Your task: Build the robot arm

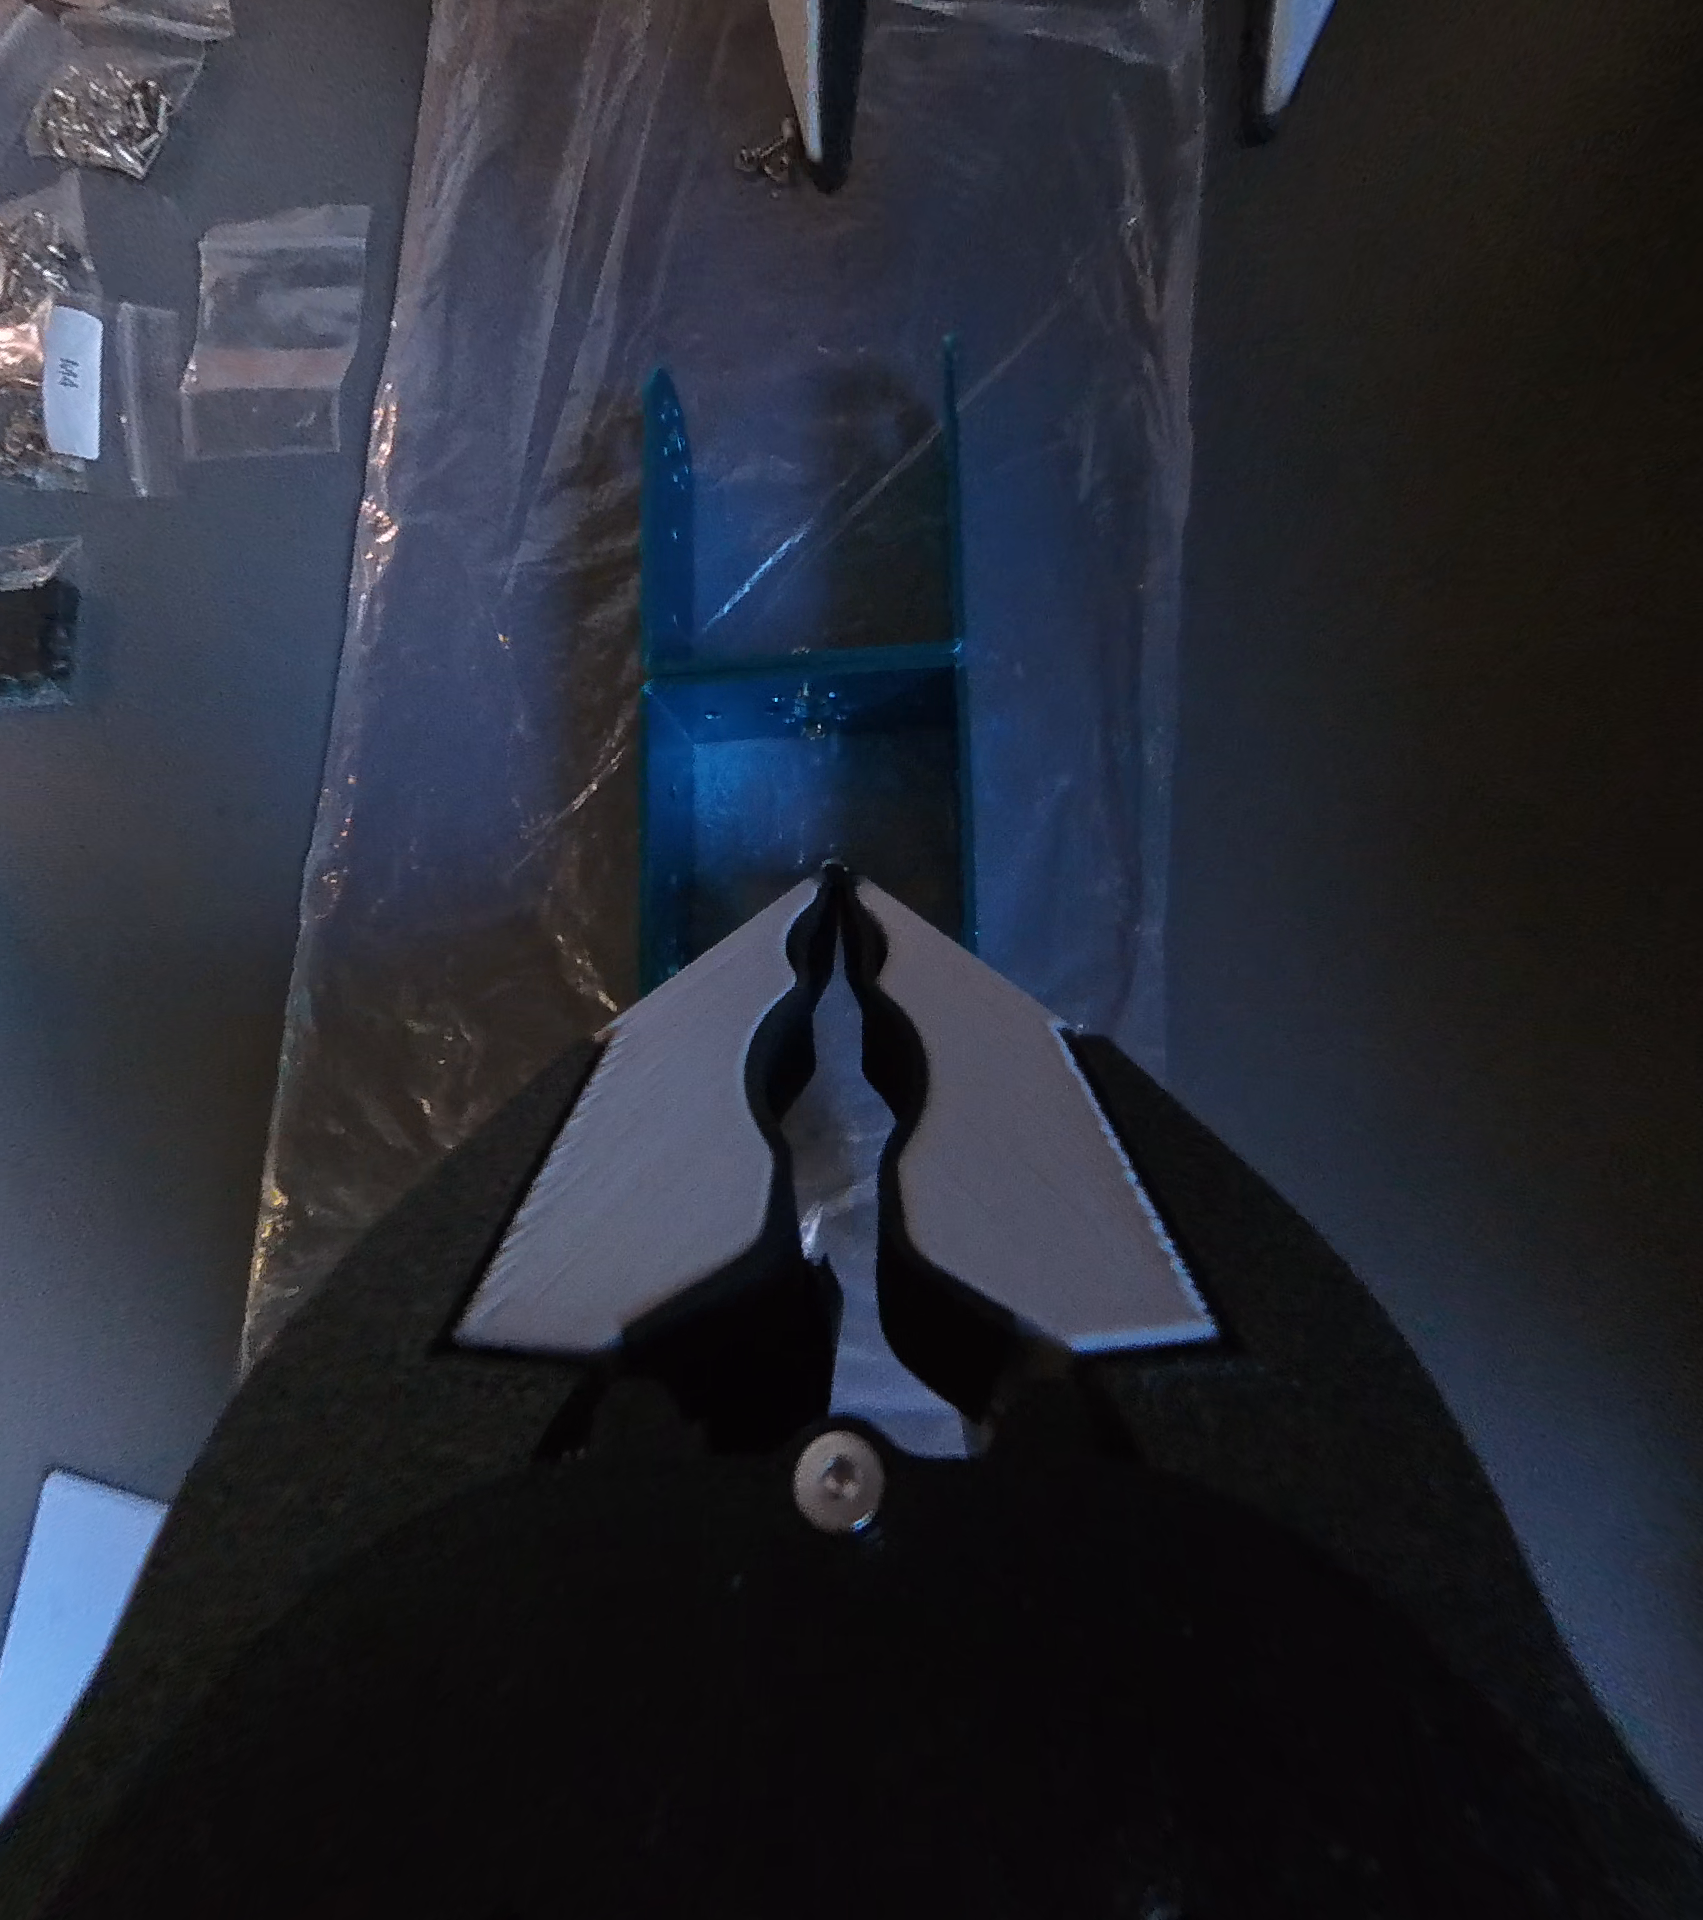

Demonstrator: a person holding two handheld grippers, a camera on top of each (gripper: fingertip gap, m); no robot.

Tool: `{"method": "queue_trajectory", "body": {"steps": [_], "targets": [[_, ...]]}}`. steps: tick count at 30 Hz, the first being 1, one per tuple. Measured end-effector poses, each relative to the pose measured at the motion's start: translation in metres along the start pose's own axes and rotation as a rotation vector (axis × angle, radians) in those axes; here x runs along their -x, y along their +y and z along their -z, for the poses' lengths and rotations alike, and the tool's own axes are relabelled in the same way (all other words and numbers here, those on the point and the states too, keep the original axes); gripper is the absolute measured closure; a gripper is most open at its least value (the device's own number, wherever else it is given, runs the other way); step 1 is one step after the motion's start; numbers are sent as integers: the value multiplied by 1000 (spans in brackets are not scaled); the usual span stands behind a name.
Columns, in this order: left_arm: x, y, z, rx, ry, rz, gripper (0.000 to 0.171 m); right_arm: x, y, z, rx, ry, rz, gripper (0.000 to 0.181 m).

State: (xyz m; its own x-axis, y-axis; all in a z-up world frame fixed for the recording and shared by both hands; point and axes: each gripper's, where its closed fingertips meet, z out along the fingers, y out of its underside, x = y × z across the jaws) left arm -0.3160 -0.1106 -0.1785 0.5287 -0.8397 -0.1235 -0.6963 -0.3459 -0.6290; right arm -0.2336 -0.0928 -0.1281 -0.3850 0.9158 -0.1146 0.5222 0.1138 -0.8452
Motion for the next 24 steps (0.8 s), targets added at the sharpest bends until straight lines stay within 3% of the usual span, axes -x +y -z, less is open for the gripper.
{"method": "queue_trajectory", "body": {"steps": [9, 11, 24], "targets": [[0, -2, 5, -22, -82, -10, 171, 0, -3, -5, -17, 13, -11, 132], [3, -2, 5, 0, -98, -24, 163, 1, -1, -6, -2, 17, -1, 133], [-3, -4, -4, 90, 52, 20, 167, 9, 0, -6, 10, -6, 8, 133]]}}
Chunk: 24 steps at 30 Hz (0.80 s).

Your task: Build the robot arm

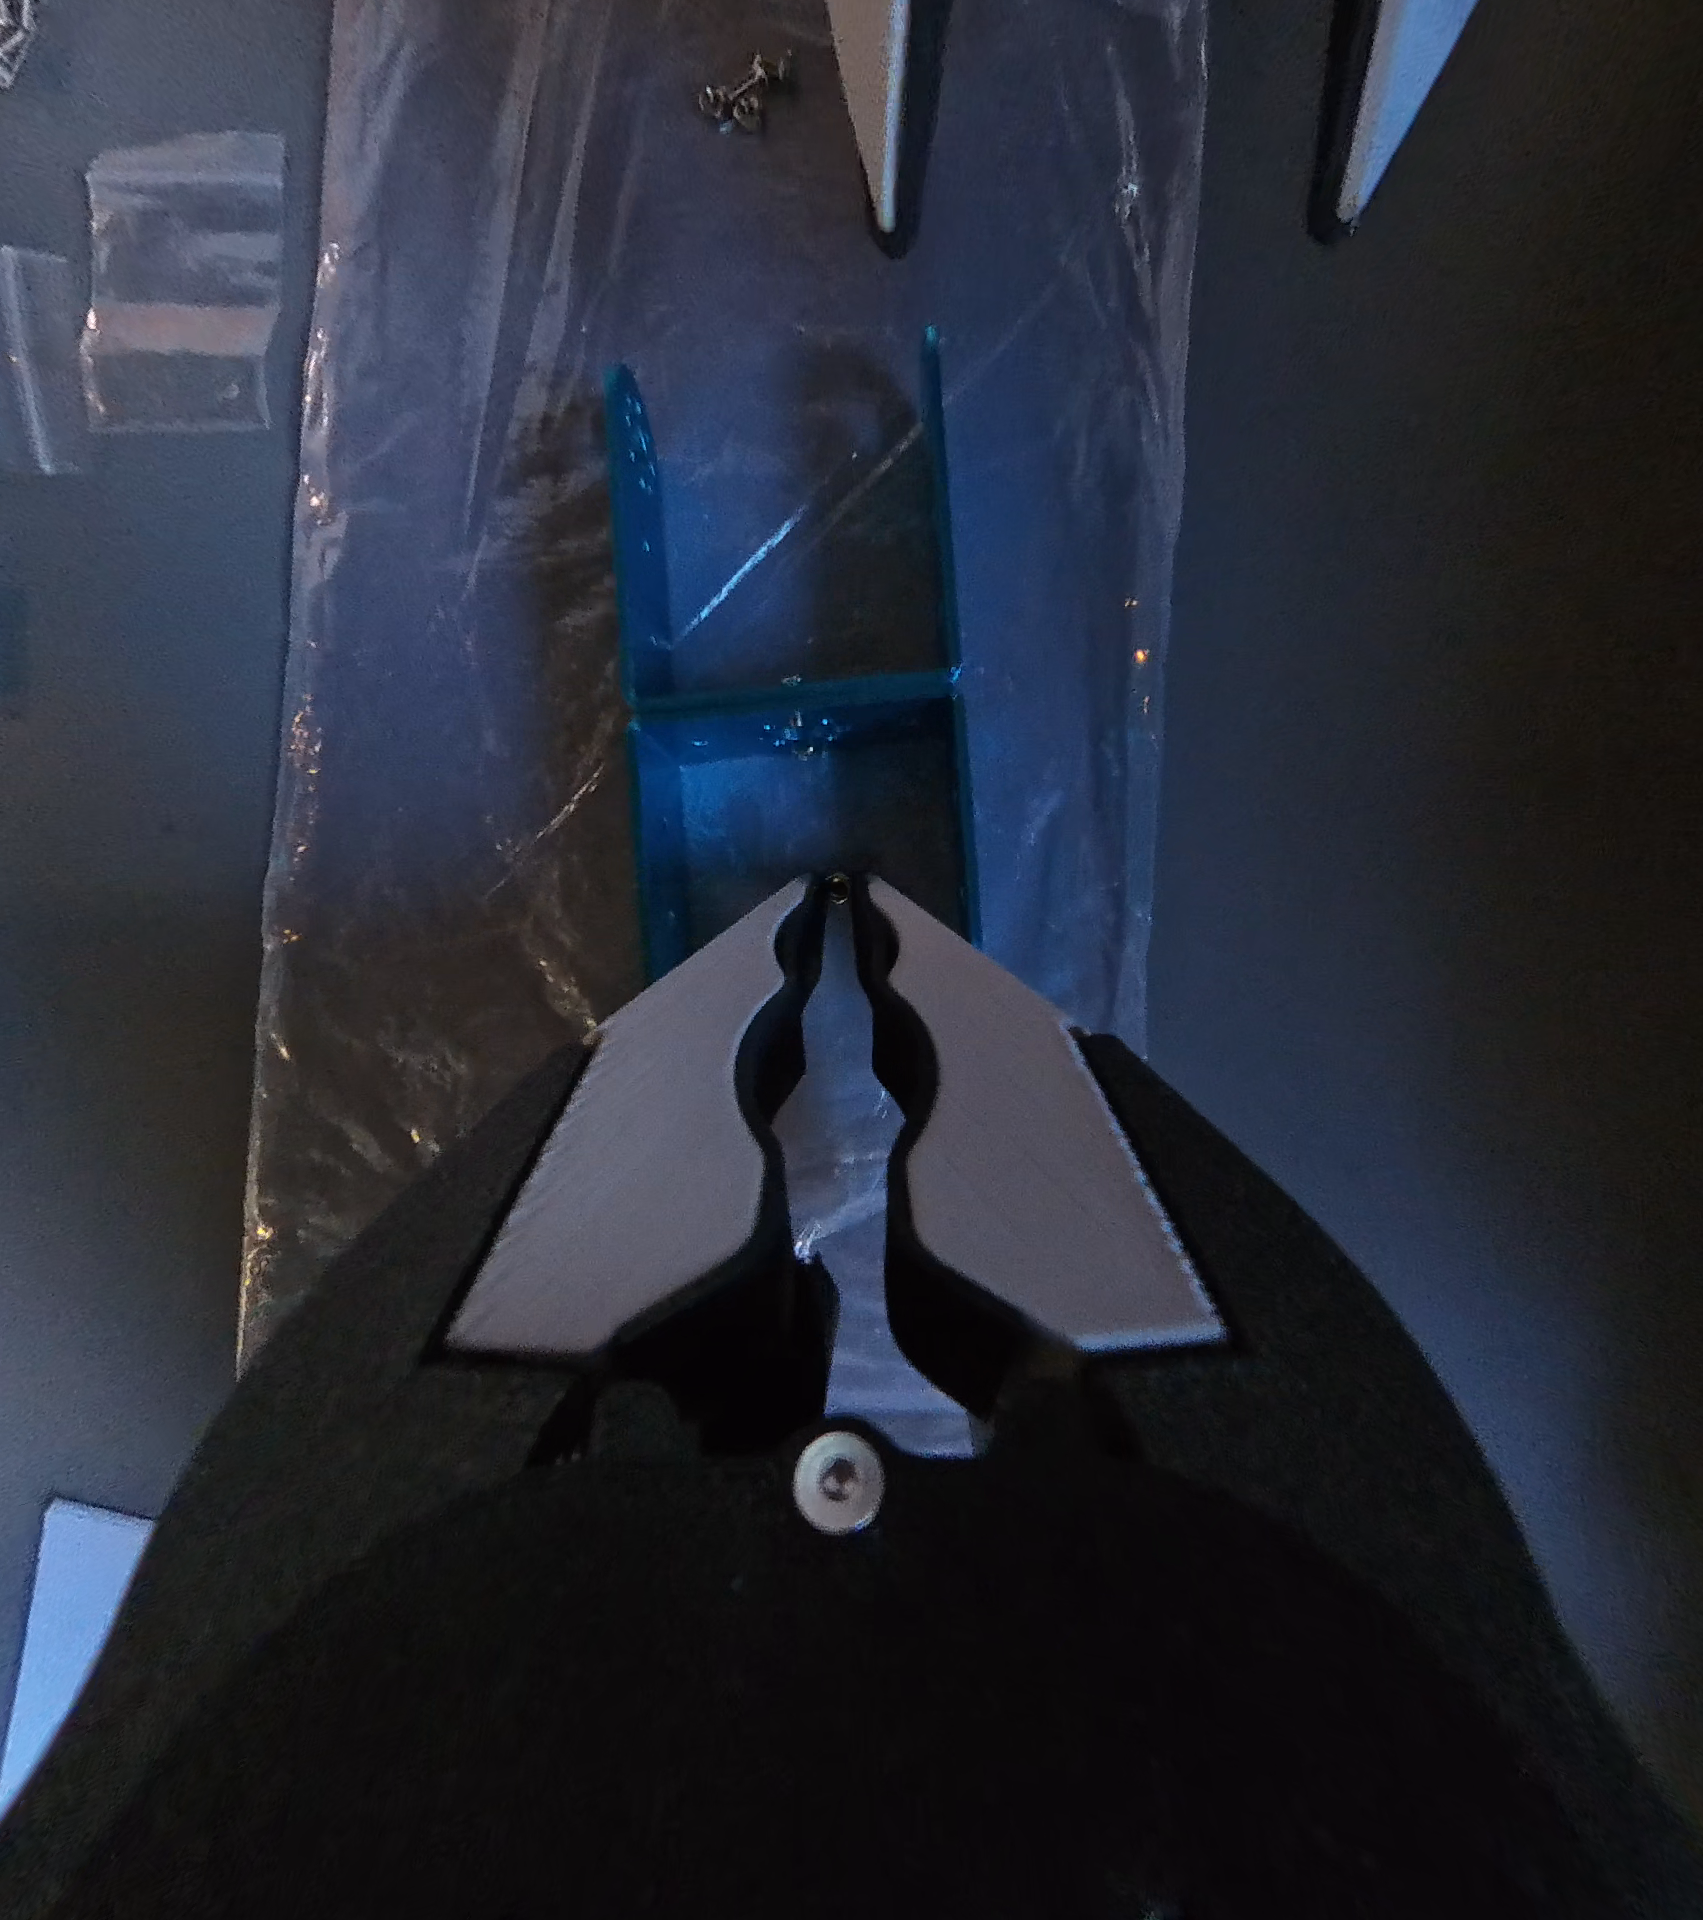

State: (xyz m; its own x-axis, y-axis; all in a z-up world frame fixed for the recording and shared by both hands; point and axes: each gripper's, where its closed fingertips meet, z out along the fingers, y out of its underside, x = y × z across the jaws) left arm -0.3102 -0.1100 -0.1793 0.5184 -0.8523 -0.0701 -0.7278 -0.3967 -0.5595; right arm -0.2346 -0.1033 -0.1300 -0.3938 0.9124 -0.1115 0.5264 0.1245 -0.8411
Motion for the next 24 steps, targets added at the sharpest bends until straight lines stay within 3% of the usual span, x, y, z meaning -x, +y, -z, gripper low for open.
{"method": "queue_trajectory", "body": {"steps": [6, 11, 13, 16, 18, 19, 21, 24], "targets": [[4, -10, 7, -92, -58, -57, 168, 2, -6, 1, -40, -36, -33, 134], [8, -66, 44, -470, -129, -63, 171, -3, -32, 4, -204, -95, -135, 131], [13, -80, 54, -564, -170, -51, 171, -8, -43, 3, -270, -111, -209, 133], [29, -71, 56, -515, -262, -66, 171, -38, -22, -2, -111, 13, -256, 138], [31, -58, 54, -502, -247, -46, 171, -51, -15, 10, -89, 69, -229, 147], [30, -52, 52, -509, -229, -36, 171, -45, -16, 11, -105, 13, -229, 157], [11, -38, 40, -456, -99, -50, 171, -38, -16, 6, -97, -29, -202, 157], [-1, -29, 23, -336, -64, -106, 166, -46, -14, -3, -42, 79, -79, 156]]}}
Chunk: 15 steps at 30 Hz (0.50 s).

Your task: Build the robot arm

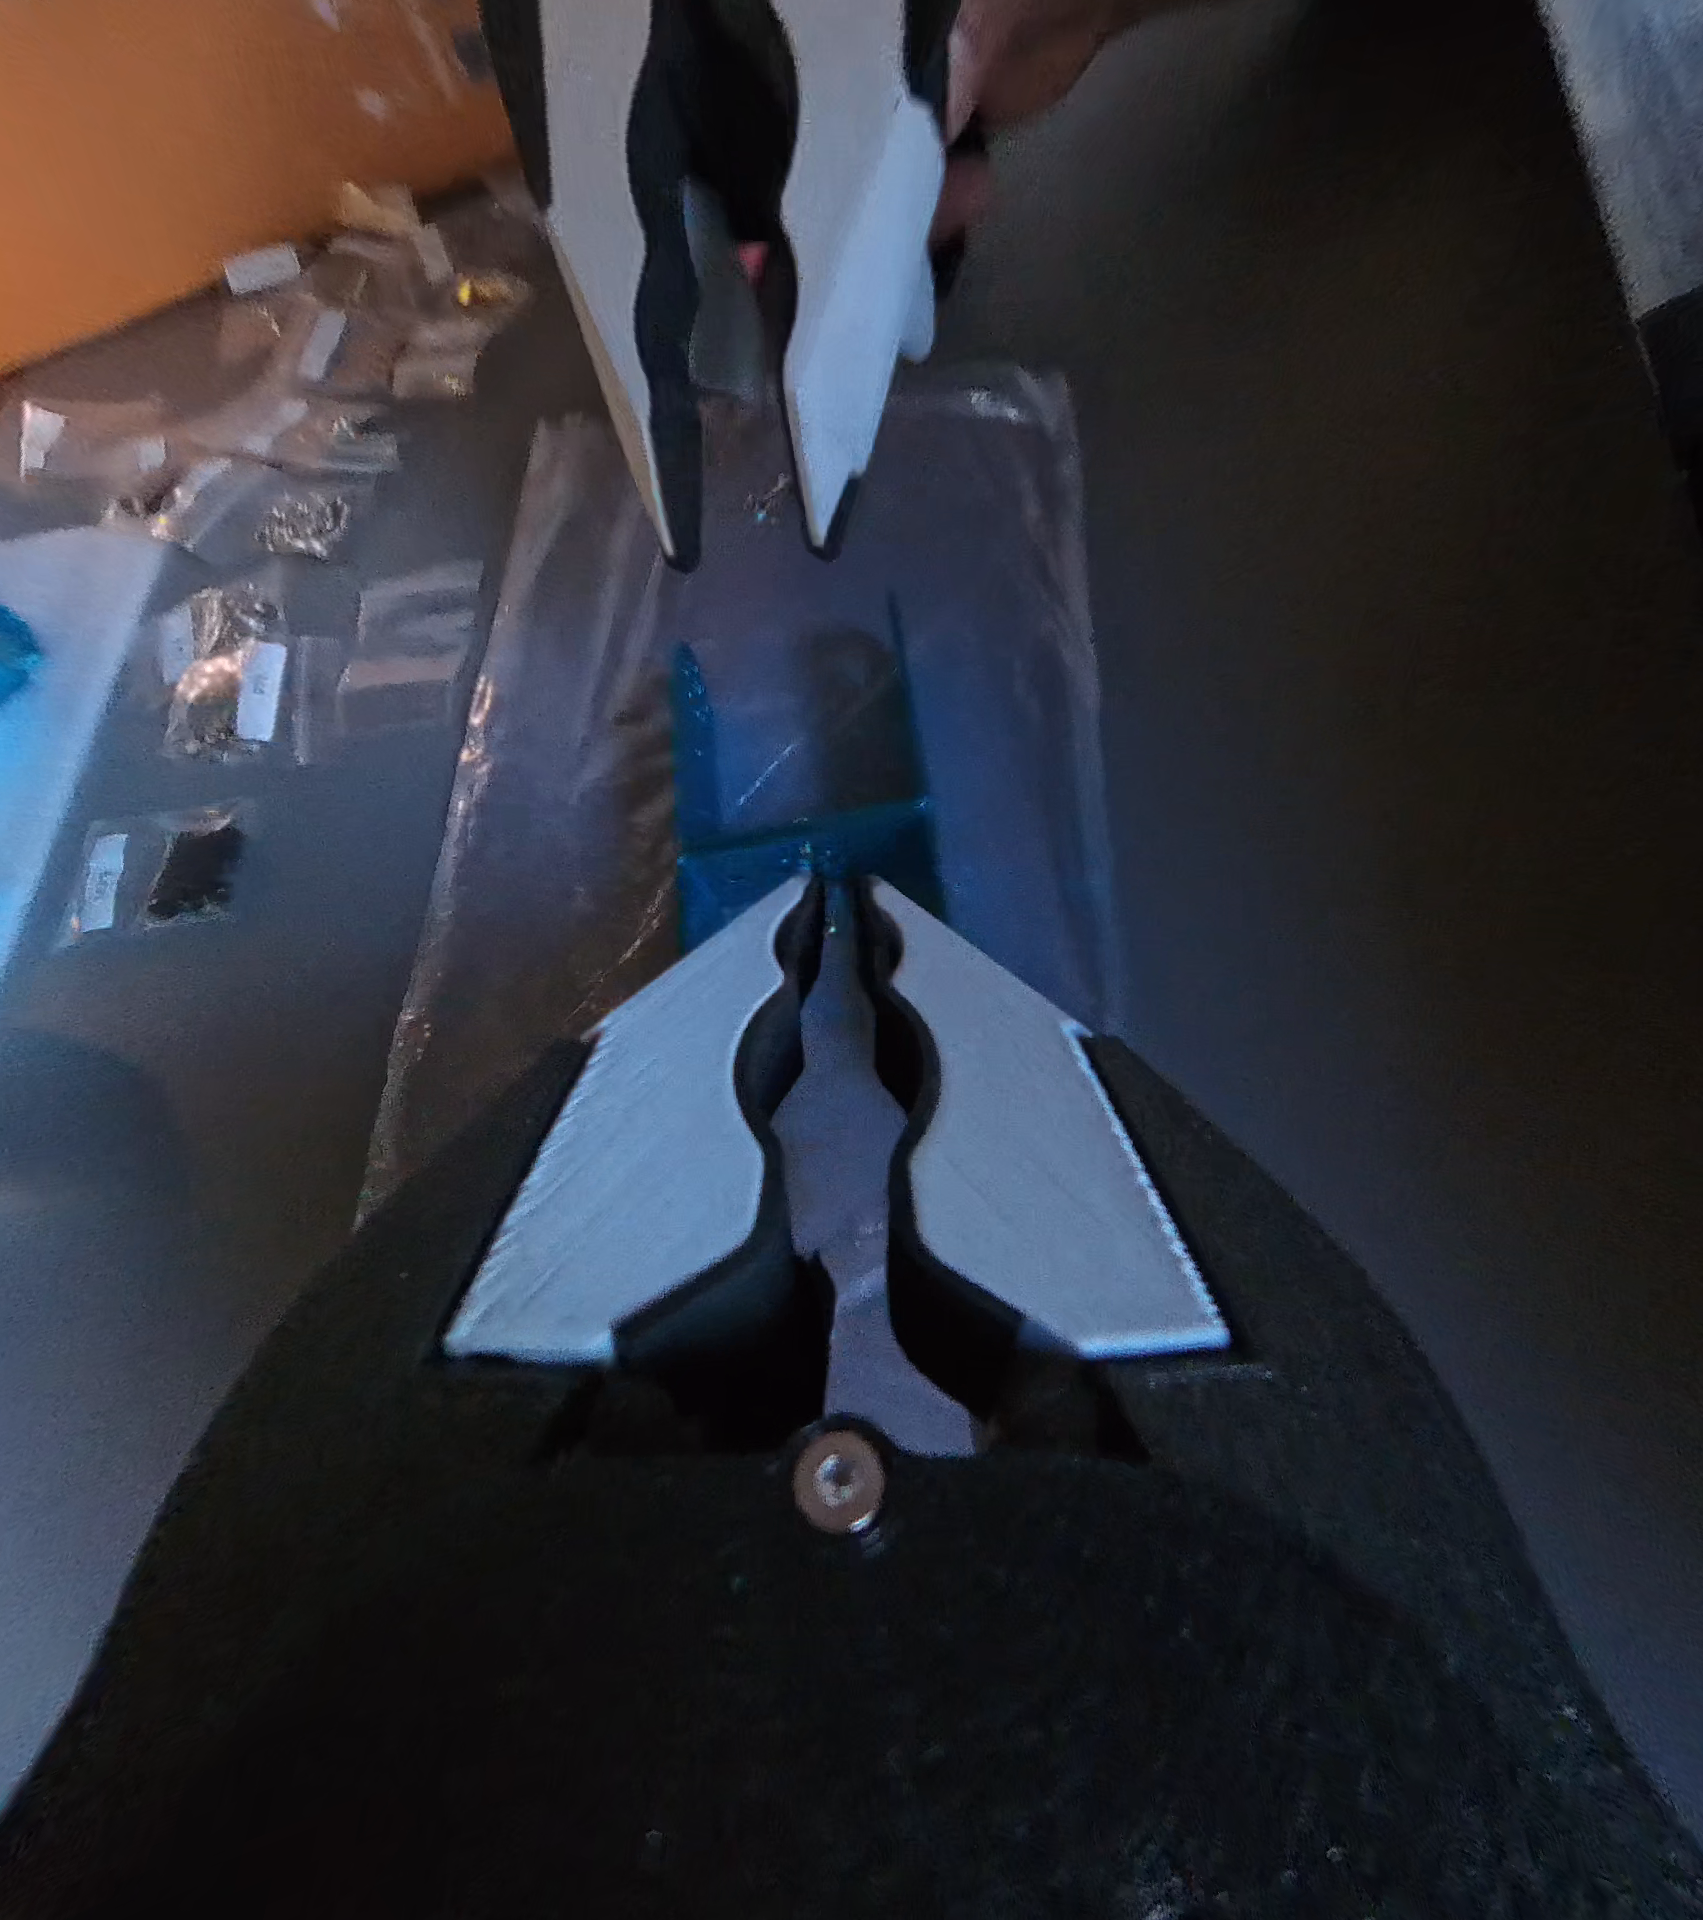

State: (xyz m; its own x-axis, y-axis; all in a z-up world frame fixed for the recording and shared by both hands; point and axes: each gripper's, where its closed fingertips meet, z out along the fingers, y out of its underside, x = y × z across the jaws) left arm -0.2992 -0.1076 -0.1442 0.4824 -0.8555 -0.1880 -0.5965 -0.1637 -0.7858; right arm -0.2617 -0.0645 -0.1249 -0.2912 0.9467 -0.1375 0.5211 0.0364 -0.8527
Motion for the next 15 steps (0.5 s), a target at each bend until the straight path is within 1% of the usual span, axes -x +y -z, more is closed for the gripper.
{"method": "queue_trajectory", "body": {"steps": [3, 7, 12, 15], "targets": [[2, 11, -14, 123, 17, 38, 155, 6, -1, -3, -9, -18, 13, 156], [0, 17, -21, 191, 78, 64, 156, 9, 6, -2, 7, -23, 2, 156], [1, 22, -23, 237, 81, 50, 162, 14, 9, -1, 15, -41, -2, 156], [2, 25, -22, 279, 69, 33, 162, 15, 12, -1, 32, -37, 4, 156]]}}
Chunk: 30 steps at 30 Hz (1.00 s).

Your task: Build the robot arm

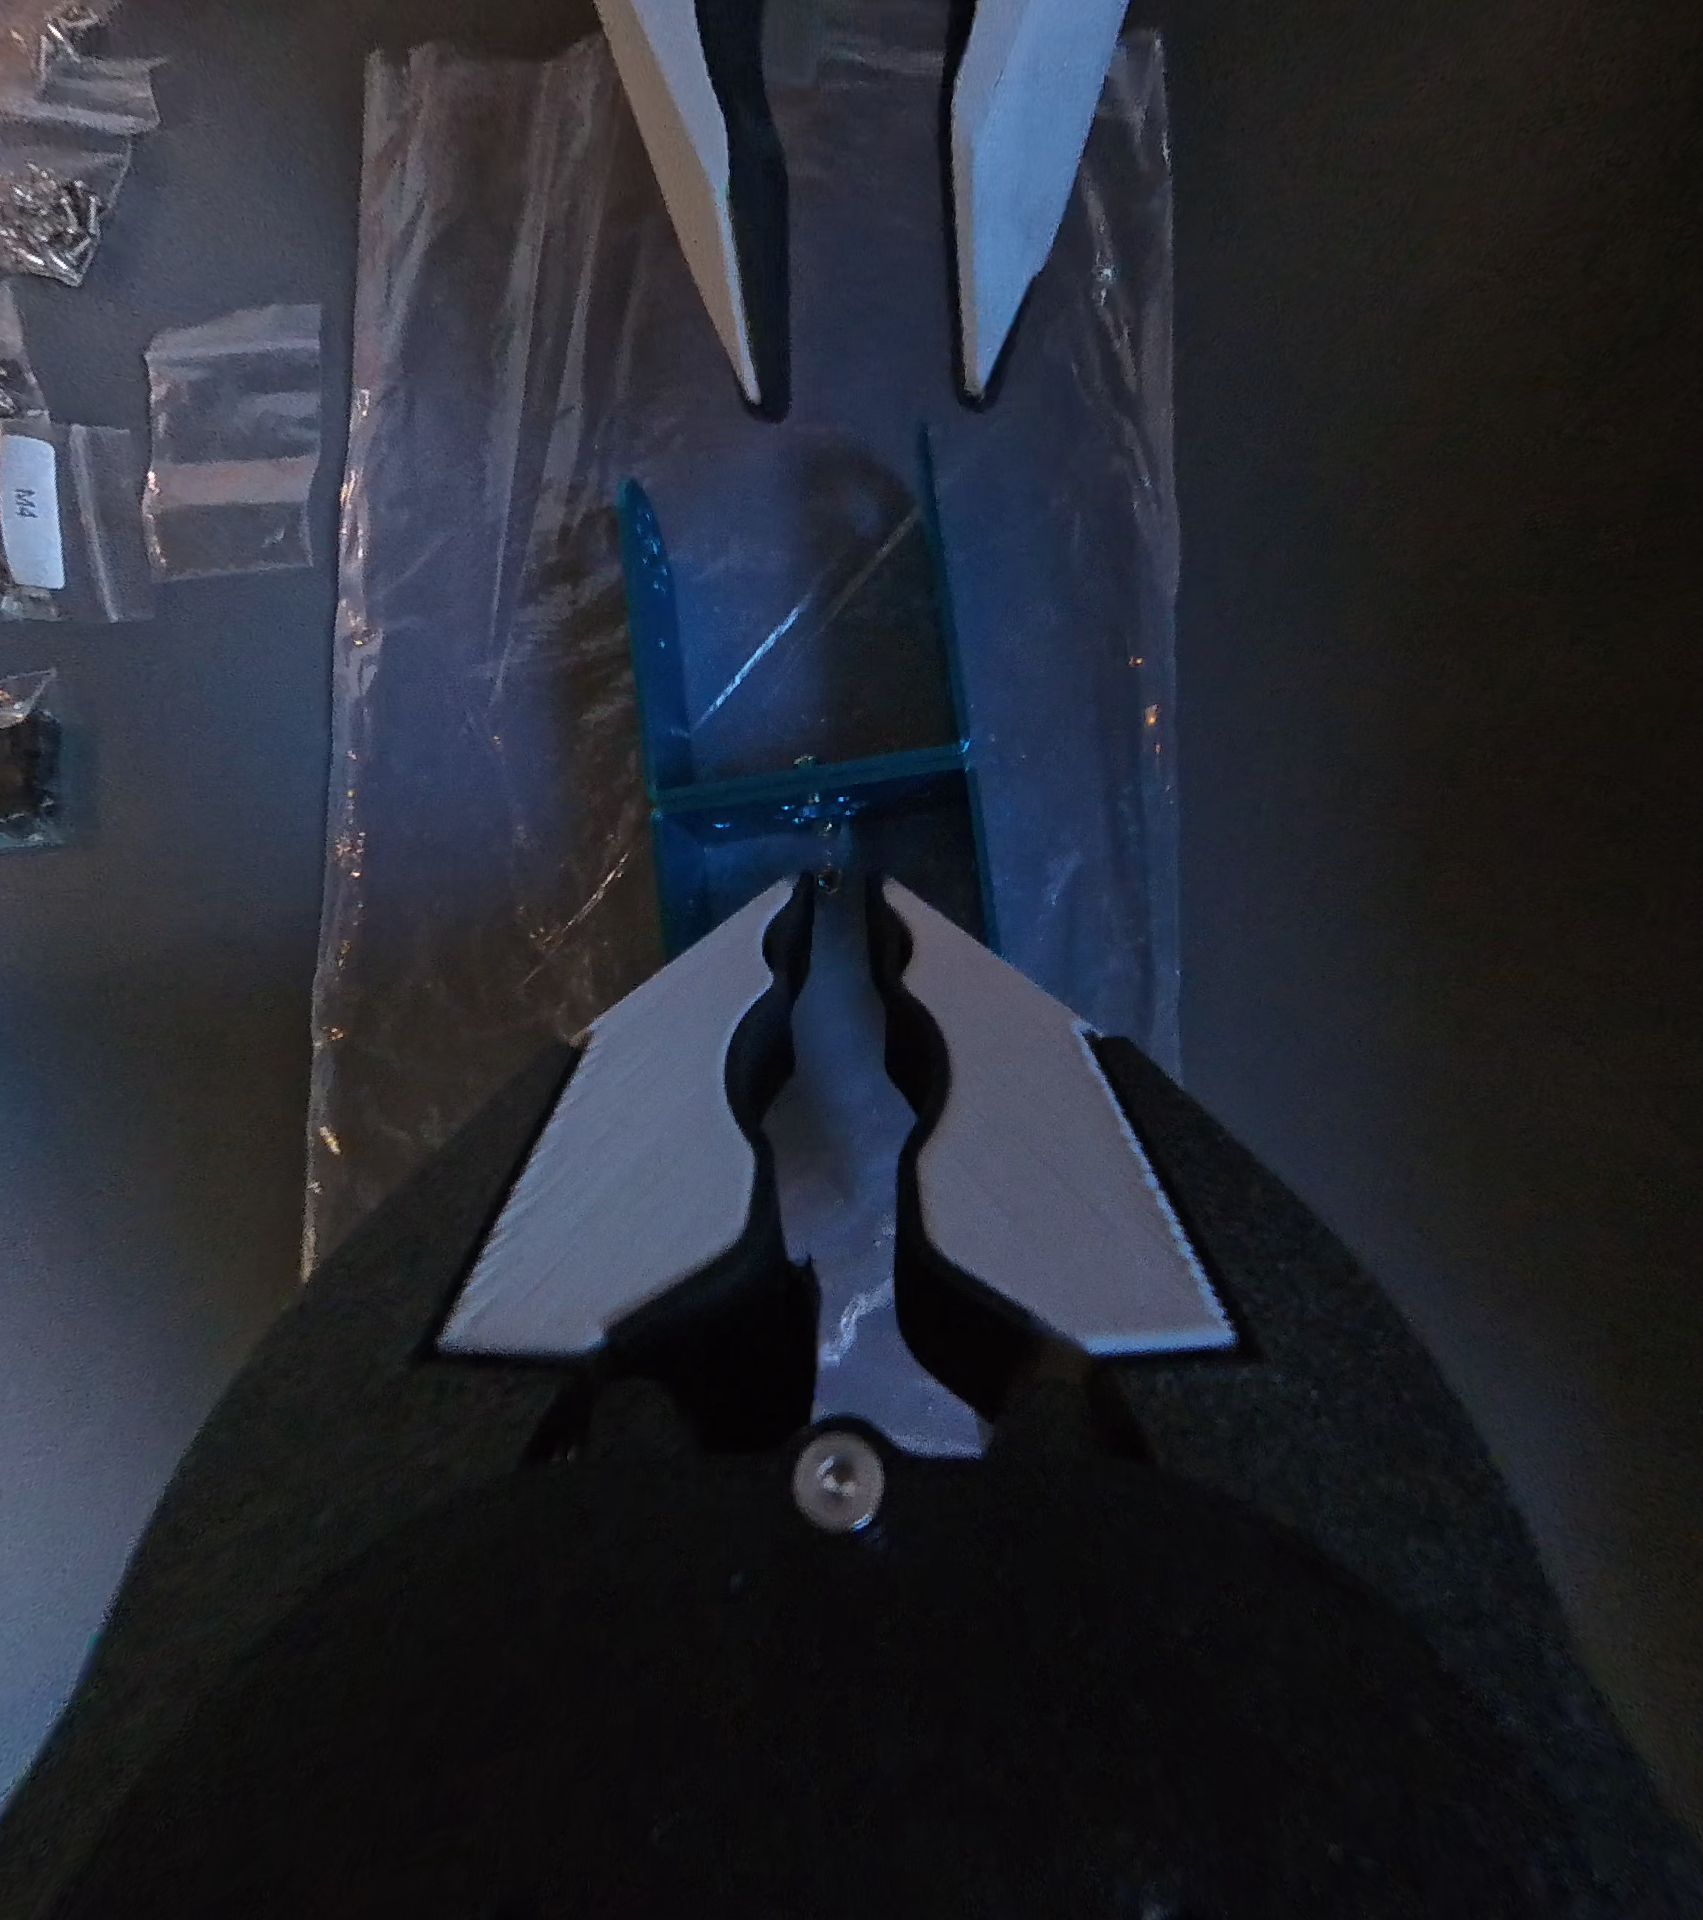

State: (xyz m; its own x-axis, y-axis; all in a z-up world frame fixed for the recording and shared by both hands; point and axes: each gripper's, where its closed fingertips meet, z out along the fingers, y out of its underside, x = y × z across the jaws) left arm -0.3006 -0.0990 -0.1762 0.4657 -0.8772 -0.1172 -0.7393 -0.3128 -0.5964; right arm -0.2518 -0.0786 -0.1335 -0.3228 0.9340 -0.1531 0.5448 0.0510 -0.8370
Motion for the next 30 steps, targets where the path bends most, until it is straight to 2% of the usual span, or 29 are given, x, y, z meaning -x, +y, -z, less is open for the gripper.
{"method": "queue_trajectory", "body": {"steps": [8, 13, 21, 30], "targets": [[3, 2, -1, 157, 2, -35, 162, 15, 3, 0, 11, -49, 0, 158], [0, 5, 0, 235, 89, -19, 162, 22, 5, 0, 21, -71, 7, 156], [2, 2, -5, 302, 141, -9, 161, 31, 5, 2, 21, -103, 10, 157], [2, 4, -4, 335, 138, -19, 161, 37, 4, 4, 17, -121, 13, 156]]}}
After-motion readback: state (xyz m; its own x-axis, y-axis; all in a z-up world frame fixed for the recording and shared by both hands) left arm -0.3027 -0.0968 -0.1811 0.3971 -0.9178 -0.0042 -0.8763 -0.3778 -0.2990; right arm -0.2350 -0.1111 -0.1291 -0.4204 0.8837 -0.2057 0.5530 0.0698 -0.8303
